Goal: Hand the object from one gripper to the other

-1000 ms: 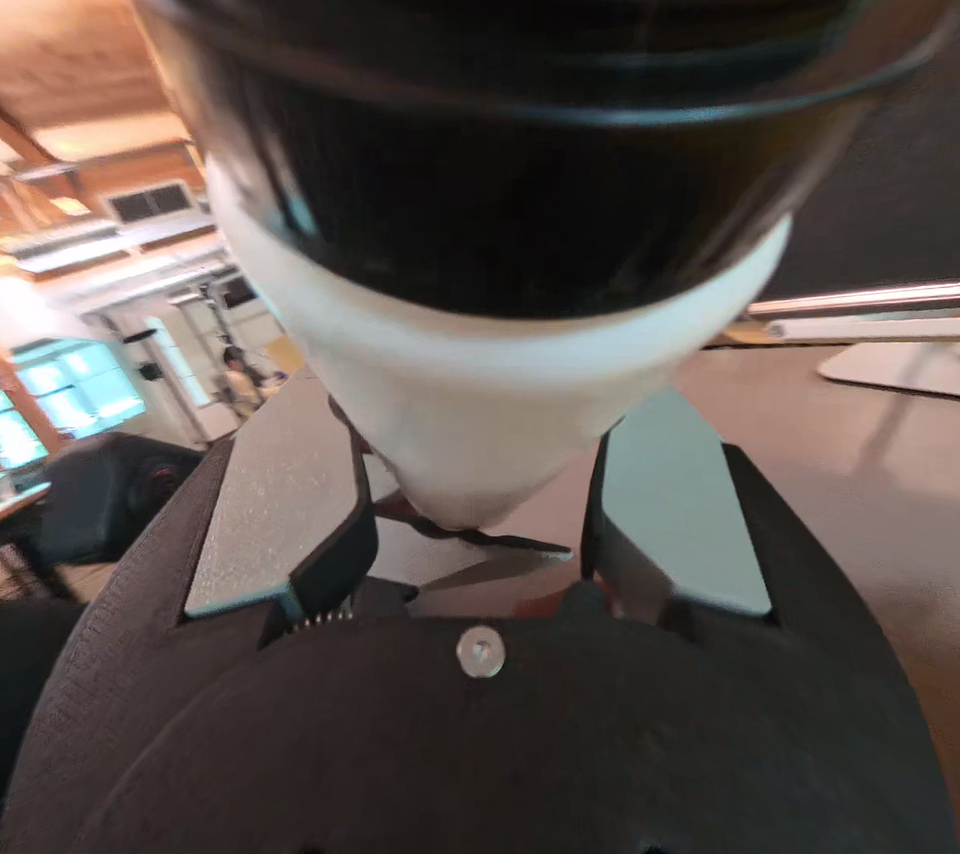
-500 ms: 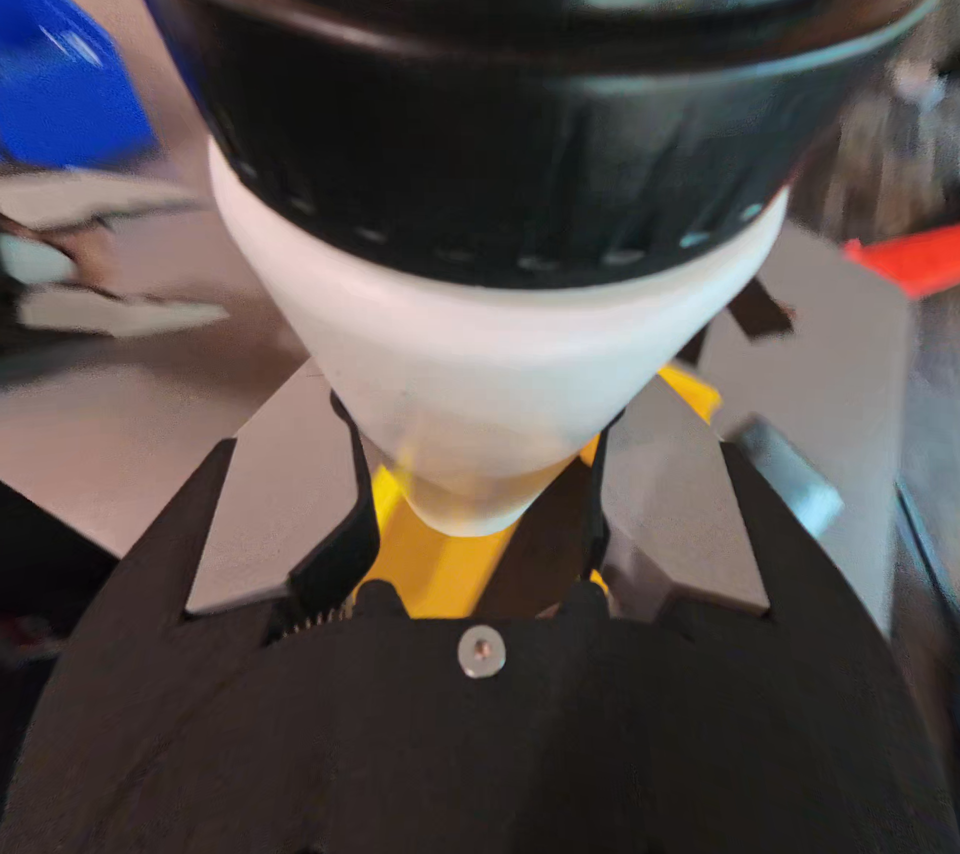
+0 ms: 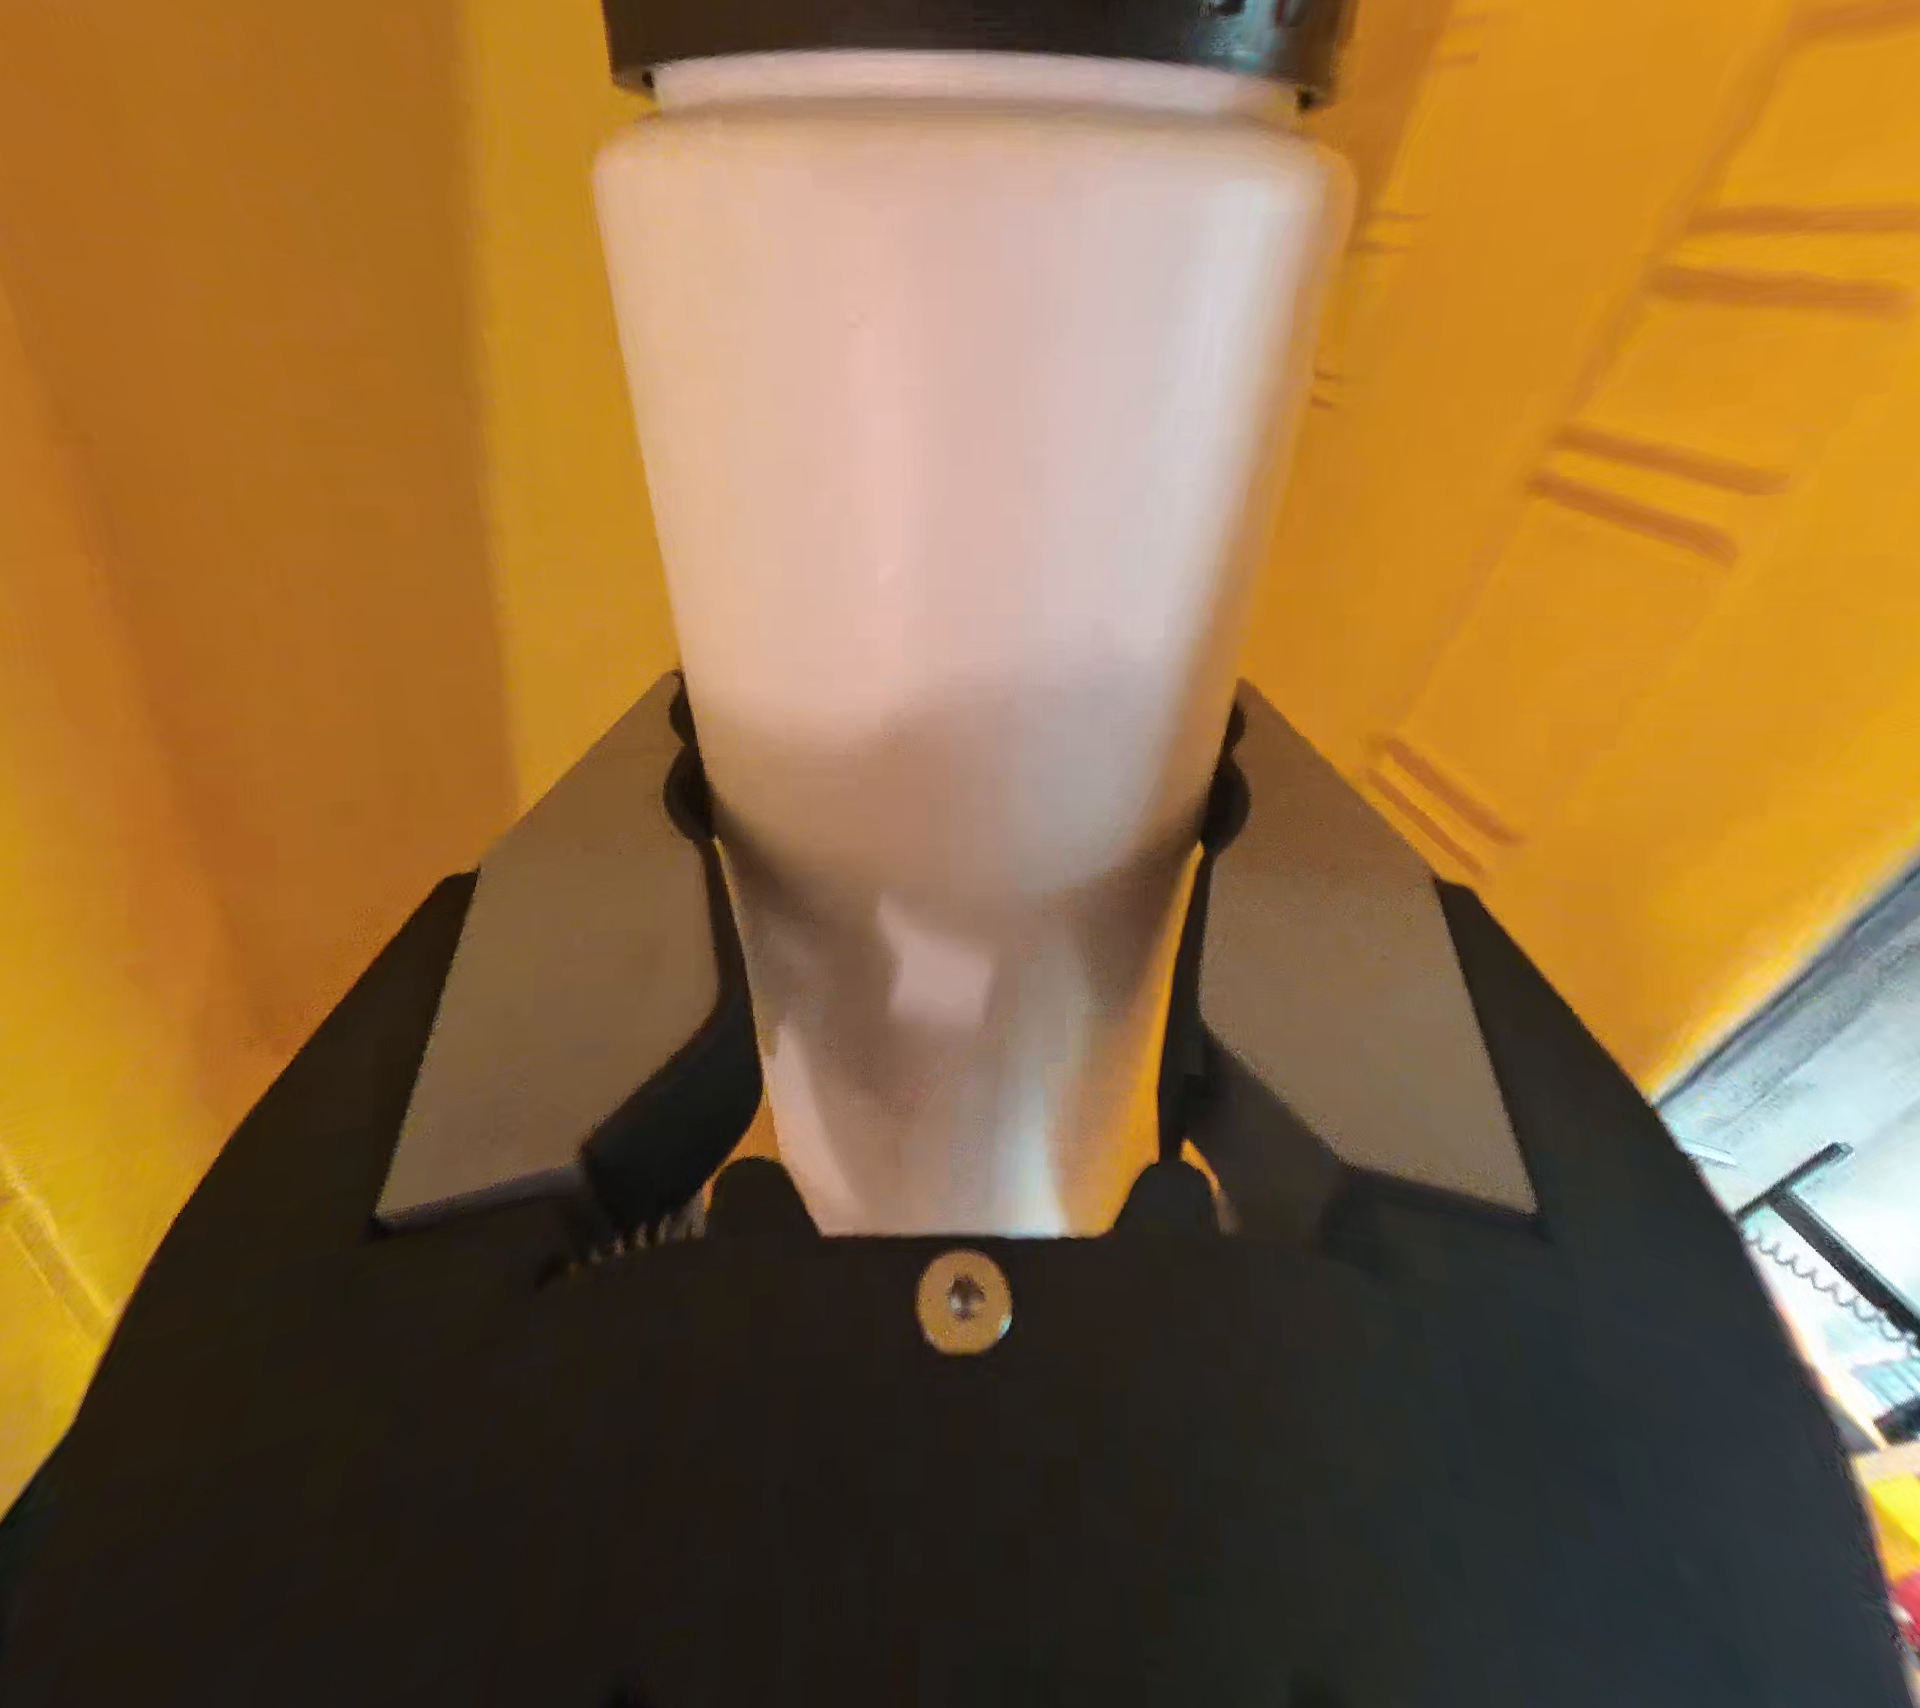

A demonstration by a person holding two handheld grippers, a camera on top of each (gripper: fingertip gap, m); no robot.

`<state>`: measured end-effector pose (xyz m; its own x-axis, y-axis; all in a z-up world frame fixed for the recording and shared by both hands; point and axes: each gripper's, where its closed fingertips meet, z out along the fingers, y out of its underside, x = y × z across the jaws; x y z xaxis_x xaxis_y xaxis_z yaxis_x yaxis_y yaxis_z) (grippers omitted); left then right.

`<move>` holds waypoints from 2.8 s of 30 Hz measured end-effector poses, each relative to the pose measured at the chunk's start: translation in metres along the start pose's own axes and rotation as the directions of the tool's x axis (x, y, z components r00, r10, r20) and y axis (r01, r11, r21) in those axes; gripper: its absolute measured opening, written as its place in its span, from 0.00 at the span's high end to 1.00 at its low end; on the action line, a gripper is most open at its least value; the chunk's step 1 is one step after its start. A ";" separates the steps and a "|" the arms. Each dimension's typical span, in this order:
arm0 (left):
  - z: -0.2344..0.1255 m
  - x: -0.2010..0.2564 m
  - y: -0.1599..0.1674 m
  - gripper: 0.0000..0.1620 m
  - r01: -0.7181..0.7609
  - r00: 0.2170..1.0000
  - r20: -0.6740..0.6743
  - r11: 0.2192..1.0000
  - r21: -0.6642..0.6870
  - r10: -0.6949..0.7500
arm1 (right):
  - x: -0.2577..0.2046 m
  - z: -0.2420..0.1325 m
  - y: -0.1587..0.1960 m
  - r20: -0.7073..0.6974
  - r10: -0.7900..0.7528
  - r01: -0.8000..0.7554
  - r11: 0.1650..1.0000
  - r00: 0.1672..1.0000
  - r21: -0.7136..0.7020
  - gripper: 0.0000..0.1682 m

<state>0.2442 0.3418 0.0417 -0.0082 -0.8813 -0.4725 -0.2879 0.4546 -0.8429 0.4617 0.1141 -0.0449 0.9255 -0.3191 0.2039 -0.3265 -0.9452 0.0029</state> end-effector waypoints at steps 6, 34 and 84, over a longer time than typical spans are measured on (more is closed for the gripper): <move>0.003 -0.003 0.005 0.54 0.010 1.000 0.009 1.000 -0.018 -0.010 | 0.019 -0.036 -0.019 -0.124 0.016 0.003 0.988 0.992 0.156 0.60; 0.007 -0.090 0.078 0.57 0.301 0.927 0.279 0.940 -0.160 -0.250 | -0.256 -0.145 -0.227 0.146 -0.317 -0.091 0.180 0.937 0.979 0.78; -0.286 -0.297 0.152 0.77 0.350 0.733 0.657 0.731 -0.586 0.176 | -0.303 -0.116 -0.228 0.103 -0.442 0.040 0.303 0.891 0.952 0.70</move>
<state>-0.0714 0.6357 0.1276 0.5724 -0.4818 -0.6635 -0.7746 -0.0521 -0.6304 0.2332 0.4347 0.0058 0.9888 0.1258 0.0798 0.1210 -0.3653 -0.9230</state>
